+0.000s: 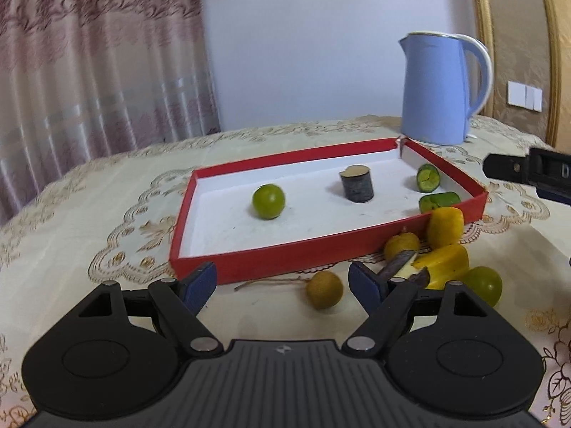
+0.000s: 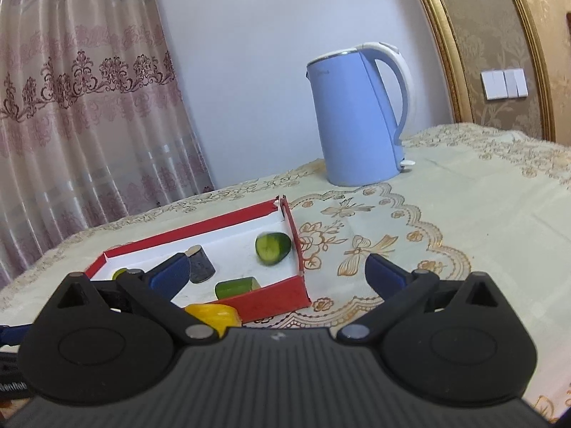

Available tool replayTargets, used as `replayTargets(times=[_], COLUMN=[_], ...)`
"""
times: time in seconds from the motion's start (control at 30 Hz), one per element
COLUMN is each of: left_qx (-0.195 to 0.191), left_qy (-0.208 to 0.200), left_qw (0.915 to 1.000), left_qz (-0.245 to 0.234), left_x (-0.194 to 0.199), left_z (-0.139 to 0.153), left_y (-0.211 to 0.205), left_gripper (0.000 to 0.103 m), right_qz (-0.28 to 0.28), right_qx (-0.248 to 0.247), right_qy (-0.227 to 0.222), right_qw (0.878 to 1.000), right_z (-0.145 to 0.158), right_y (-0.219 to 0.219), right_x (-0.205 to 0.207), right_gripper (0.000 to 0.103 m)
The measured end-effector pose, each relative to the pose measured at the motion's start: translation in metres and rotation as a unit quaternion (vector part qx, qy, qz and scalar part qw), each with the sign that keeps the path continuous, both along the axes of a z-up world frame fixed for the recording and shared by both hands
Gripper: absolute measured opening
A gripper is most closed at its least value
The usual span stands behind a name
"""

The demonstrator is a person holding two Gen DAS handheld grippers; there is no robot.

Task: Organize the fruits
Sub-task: 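Grasp the small yellow fruit beside the tray with the left tool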

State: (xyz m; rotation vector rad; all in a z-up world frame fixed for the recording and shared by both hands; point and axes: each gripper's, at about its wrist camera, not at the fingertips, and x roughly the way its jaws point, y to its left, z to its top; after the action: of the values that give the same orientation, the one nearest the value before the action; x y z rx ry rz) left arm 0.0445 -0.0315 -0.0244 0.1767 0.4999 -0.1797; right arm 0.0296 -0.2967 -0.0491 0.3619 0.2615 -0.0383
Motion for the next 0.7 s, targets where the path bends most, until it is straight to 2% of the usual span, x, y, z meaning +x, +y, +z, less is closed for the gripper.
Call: replayTargets(times=[0.2,0.3,0.43,0.6,0.63,0.7], left_qx=[0.015,0.017,-0.001,-0.038,-0.042,-0.047], left_qy=[0.016,0.027,0.062,0.071,0.071,0.069], left_qw=[0.9997,0.9994,0.9977,0.9961,0.9959,0.9958], left_qz=[-0.005,-0.013,-0.029,-0.035,-0.037,-0.039], left_x=[0.007,0.01,0.017,0.021,0.021,0.021], left_z=[-0.007,-0.008,-0.015,-0.016,-0.016,-0.016], left_y=[-0.012,-0.015,-0.015,-0.008,-0.007,-0.007], left_gripper=[0.081,0.069,0.043,0.031,0.026,0.025], right_qz=[0.0,-0.002,-0.003,0.005,0.007,0.007], right_qx=[0.007,0.007,0.016,0.019,0.013,-0.001], right_qy=[-0.001,-0.001,0.002,0.007,0.008,0.007], right_qw=[1.0,1.0,1.0,1.0,1.0,1.0], right_z=[-0.002,-0.001,-0.003,-0.003,-0.003,-0.001], right_y=[-0.001,-0.001,-0.004,-0.005,-0.003,0.002], right_x=[0.0,-0.001,0.0,0.002,0.003,0.003], right_gripper=[0.103,0.103,0.103,0.103,0.103,0.103])
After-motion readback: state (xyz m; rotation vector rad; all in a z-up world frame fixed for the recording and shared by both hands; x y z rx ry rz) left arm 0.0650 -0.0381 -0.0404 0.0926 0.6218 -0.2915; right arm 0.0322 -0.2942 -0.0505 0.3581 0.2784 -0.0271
